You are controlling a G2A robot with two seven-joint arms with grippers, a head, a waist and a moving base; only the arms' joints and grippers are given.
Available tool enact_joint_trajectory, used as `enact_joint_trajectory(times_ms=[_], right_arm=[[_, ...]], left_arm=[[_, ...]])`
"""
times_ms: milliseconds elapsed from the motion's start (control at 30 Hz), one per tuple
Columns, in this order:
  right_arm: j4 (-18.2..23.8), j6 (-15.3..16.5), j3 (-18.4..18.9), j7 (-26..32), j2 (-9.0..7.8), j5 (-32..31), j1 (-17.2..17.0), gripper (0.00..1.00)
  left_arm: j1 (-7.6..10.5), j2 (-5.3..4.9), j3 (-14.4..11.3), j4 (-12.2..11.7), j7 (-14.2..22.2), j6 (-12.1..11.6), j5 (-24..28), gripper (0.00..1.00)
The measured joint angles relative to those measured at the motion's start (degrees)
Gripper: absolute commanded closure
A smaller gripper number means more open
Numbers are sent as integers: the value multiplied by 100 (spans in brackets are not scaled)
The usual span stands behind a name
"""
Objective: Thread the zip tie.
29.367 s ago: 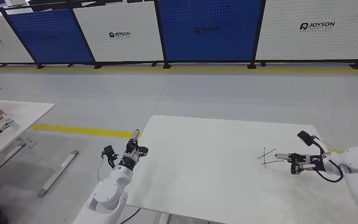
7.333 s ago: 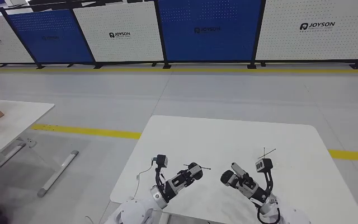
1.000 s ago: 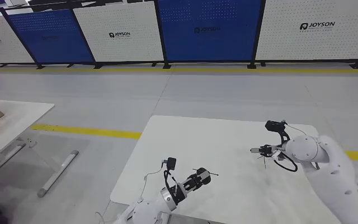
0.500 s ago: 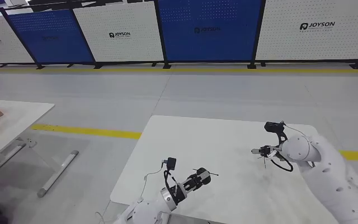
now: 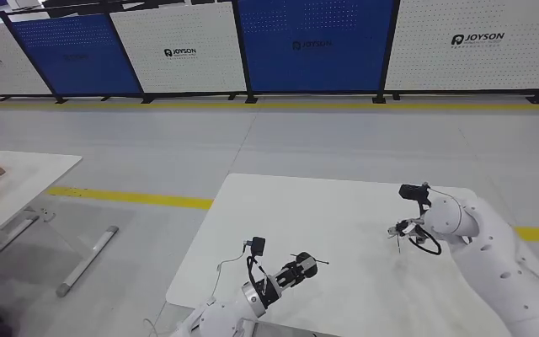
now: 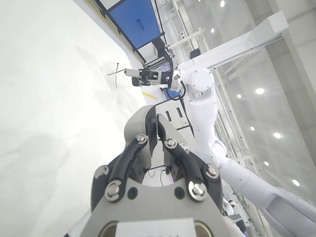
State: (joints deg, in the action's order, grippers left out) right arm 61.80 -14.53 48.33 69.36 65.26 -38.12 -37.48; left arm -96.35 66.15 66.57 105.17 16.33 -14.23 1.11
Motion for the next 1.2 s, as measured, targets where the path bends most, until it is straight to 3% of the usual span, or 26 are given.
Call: enact_joint_trajectory(times_ms=[67, 133, 167, 233, 400, 700, 767, 1200], right_arm=[[-109, -9, -34, -2, 32, 10, 47, 75], [-199, -35, -60, -7, 58, 0, 88, 76], [-256, -53, -83, 0, 75, -18, 117, 71], [-349, -90, -130, 23, 107, -55, 166, 78], [-612, -108, -236, 37, 200, -45, 288, 74], [-1268, 0, -515, -49, 453, 77, 559, 75], [-1440, 19, -573, -70, 515, 108, 621, 79], [-2320, 131, -895, -241, 904, 205, 949, 77]], left_arm=[[0, 0, 0, 0, 0, 0, 0, 100], [0, 0, 0, 0, 0, 0, 0, 100], [0, 0, 0, 0, 0, 0, 0, 100], [0, 0, 0, 0, 0, 0, 0, 100], [0, 0, 0, 0, 0, 0, 0, 100], [0, 0, 0, 0, 0, 0, 0, 100], [0, 0, 0, 0, 0, 0, 0, 100], [0, 0, 0, 0, 0, 0, 0, 100]])
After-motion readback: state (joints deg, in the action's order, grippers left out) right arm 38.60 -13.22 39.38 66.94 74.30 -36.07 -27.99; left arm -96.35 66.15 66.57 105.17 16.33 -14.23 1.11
